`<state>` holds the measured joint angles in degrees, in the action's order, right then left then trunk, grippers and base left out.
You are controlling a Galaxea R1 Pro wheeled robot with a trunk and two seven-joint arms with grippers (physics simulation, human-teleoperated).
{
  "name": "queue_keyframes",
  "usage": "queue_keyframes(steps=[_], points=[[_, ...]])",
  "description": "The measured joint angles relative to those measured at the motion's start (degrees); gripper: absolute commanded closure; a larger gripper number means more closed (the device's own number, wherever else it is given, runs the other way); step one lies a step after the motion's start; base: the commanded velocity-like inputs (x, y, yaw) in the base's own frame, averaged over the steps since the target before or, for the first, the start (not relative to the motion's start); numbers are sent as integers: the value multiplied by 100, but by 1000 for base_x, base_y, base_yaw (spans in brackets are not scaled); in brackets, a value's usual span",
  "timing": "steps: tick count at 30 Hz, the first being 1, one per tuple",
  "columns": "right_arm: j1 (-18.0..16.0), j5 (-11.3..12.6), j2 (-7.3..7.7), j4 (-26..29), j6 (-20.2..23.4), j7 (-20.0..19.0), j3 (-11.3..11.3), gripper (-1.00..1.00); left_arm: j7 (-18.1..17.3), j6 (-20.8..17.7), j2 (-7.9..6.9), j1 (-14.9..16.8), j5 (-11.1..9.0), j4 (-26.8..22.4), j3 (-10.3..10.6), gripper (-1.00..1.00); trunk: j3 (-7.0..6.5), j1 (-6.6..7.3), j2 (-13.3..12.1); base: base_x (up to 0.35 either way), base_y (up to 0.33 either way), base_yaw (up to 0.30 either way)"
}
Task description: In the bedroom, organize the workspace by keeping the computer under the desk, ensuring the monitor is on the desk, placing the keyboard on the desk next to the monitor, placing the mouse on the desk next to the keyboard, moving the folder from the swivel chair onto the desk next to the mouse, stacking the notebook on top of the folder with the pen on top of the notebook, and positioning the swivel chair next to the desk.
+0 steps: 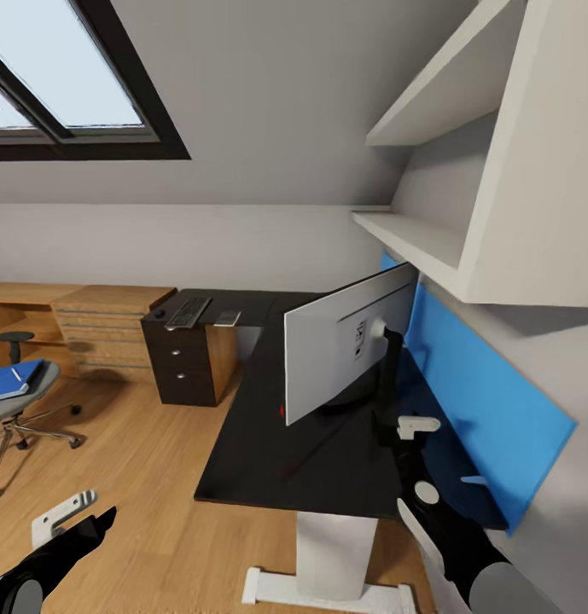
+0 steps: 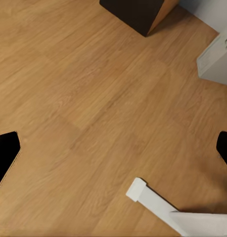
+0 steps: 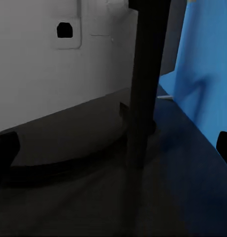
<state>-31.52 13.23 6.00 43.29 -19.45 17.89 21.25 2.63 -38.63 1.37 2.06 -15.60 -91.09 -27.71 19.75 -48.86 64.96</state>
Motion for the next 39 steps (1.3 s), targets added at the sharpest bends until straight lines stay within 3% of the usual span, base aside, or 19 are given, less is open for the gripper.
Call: queue_keyframes(steps=[5, 6, 9, 14, 19, 27, 34, 35, 39], points=[[479, -2, -2, 921, 368, 43, 10, -100, 5, 0, 0, 0, 2, 3, 4, -100, 0, 0, 0, -252, 218, 0], [774, -9, -5, 1495, 632, 81, 15, -100, 6, 0, 0, 0, 2, 6, 9, -100, 1, 1, 1, -237, 203, 0], [1124, -8, -16, 2195, 919, 174, 29, -100, 7, 0, 3, 0, 3, 8, 15, -100, 0, 0, 0, -233, 202, 0], [1414, -5, -39, 2717, 1177, 378, 157, -100, 7, 2, 8, 0, 5, 8, 24, -100, 0, 1, 0, -210, 243, 0], [1502, -15, -32, 2877, 1213, 480, 498, -100, 7, 7, 15, 0, 10, 8, 39, -100, 0, 1, 0, -145, 296, 0], [1528, -169, -47, 2899, 1173, 683, 771, -100, 11, 8, 25, 0, 17, 8, 57, -100, 0, 2, 1, -68, 307, 0], [1533, -502, -59, 2892, 859, 1316, 1198, -100, 15, 8, 28, 0, 22, 14, 116, -100, 0, 4, 1, 97, 280, 0], [1534, -654, -70, 2886, 465, 1713, 1415, -100, 15, 8, 33, 0, 24, 17, 170, -100, 0, 5, 1, 244, 243, 0], [1534, -687, -154, 2881, 347, 1871, 1449, -100, 15, 9, 28, 0, 23, 26, 183, -100, 0, 5, 1, 215, 184, 0]])
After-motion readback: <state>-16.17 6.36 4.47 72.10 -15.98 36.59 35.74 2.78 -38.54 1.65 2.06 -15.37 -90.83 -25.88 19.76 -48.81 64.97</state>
